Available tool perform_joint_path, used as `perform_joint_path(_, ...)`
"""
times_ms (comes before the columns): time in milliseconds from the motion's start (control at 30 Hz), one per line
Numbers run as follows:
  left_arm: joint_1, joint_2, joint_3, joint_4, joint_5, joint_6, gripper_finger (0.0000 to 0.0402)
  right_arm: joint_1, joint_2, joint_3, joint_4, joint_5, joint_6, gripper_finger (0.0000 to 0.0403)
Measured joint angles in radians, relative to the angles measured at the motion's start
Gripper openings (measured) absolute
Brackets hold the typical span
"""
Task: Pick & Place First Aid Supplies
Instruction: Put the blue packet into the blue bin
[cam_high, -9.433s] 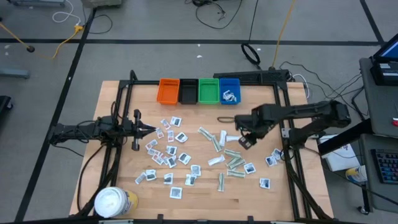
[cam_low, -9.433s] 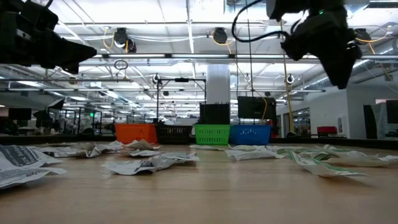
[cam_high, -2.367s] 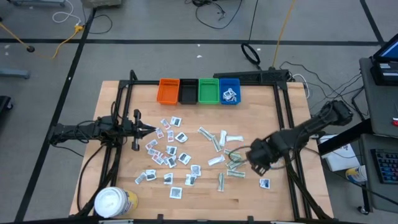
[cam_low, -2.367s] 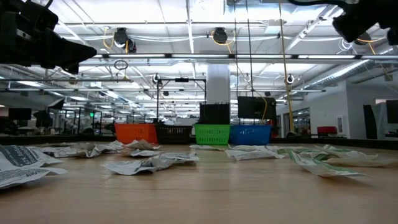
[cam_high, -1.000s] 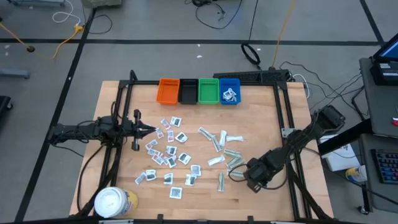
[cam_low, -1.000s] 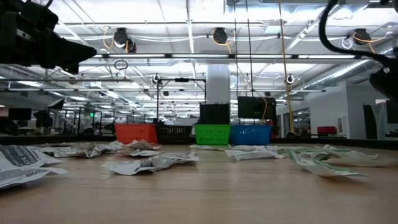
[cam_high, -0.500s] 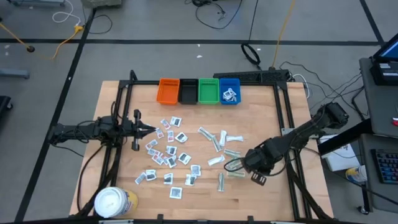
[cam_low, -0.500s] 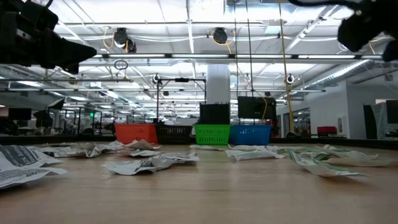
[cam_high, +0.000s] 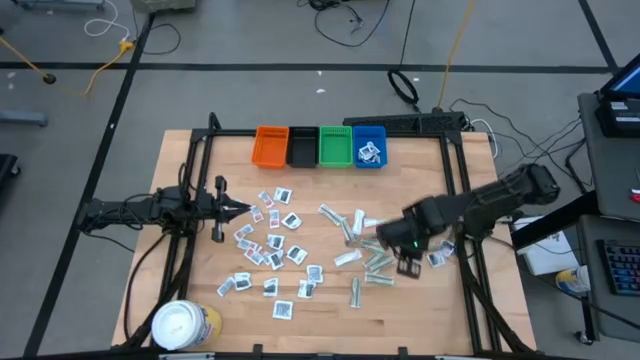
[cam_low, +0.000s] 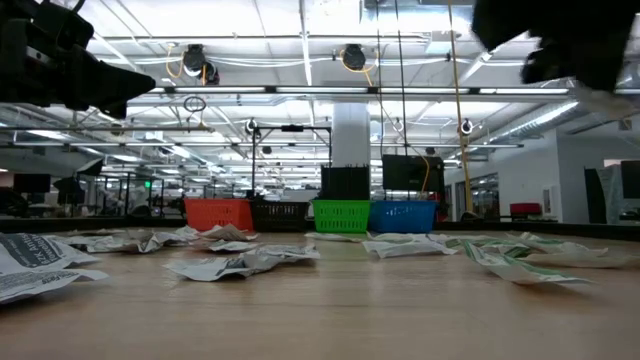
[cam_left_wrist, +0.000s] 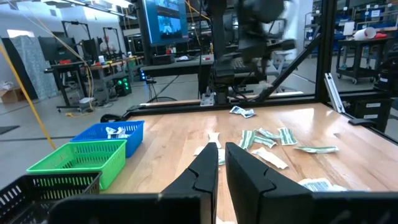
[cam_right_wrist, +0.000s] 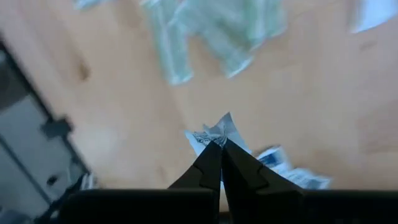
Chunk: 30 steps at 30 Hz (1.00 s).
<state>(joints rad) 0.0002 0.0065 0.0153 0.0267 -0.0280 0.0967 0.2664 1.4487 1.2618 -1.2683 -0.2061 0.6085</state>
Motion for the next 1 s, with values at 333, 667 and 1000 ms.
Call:
perform_joint_path(333, 0.000, 0.000, 0.000, 0.000, 0.000, 0.000, 0.0037, -0.420, 0.000, 0.007, -0.005, 0.103, -0.192, 0.0000)
perform_joint_path(667, 0.000, 0.000, 0.000, 0.000, 0.000, 0.000, 0.0037, -0.821, 0.001, 0.007, -0.016, 0.136, -0.241, 0.0000)
perform_joint_path(1000, 0.000, 0.000, 0.000, 0.000, 0.000, 0.000, 0.0037, -0.999, 0.081, 0.064, -0.022, 0.132, -0.331, 0.0000)
